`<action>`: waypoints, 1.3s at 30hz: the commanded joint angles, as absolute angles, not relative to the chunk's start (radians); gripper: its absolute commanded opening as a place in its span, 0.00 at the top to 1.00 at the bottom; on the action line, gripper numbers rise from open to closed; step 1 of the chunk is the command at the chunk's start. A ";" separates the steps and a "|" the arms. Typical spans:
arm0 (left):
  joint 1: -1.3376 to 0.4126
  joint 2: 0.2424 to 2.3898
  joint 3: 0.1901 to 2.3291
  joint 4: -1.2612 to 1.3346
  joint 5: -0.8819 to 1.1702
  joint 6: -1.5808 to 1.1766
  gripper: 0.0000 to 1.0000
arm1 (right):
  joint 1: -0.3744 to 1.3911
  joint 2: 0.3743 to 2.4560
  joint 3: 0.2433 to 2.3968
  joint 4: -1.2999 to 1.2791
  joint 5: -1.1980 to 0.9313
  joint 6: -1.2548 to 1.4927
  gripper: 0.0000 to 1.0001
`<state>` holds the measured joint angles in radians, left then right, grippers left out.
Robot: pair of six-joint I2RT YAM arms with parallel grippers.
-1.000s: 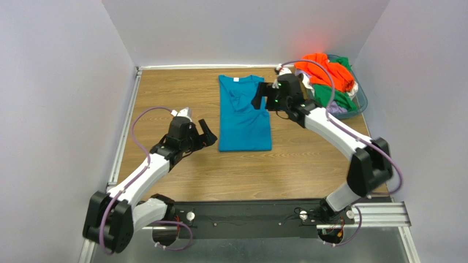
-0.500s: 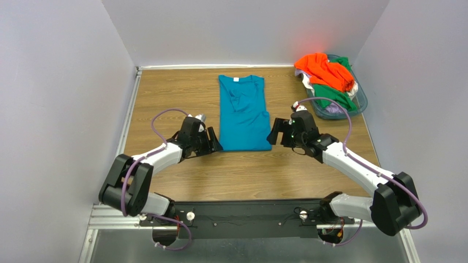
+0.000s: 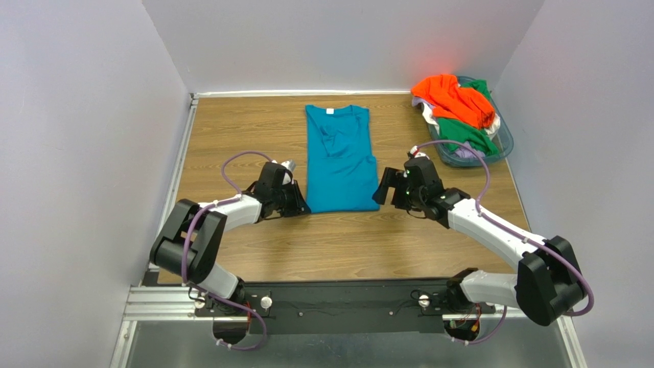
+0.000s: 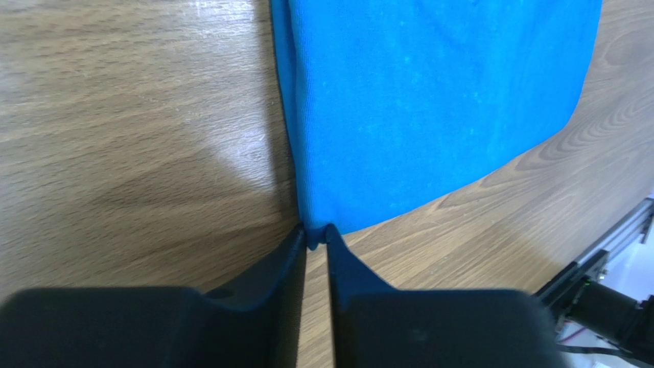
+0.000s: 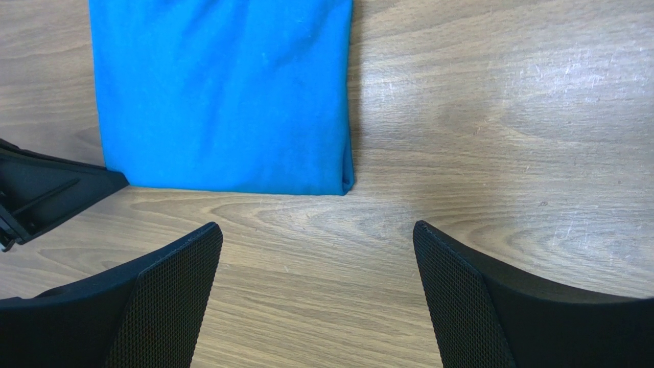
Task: Fold and stack the t-shirts
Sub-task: Fold the tshirt
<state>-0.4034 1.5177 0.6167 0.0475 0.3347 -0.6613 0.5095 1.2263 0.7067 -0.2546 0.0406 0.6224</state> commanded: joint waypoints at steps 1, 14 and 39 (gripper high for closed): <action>-0.411 1.555 0.629 0.069 0.387 -0.641 0.90 | 0.509 1.252 0.687 -0.250 0.022 0.640 0.00; -0.413 1.535 0.611 0.072 0.365 -0.655 1.00 | 0.509 1.446 0.744 -0.245 -0.014 0.618 0.13; -0.413 1.402 0.557 0.048 0.359 -0.703 1.00 | 0.509 1.470 0.709 -0.150 -0.284 0.598 0.94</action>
<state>-0.4080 1.4818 0.5785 0.0708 0.3672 -0.6846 0.5091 1.5352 0.7315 -0.1360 -0.1604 0.6010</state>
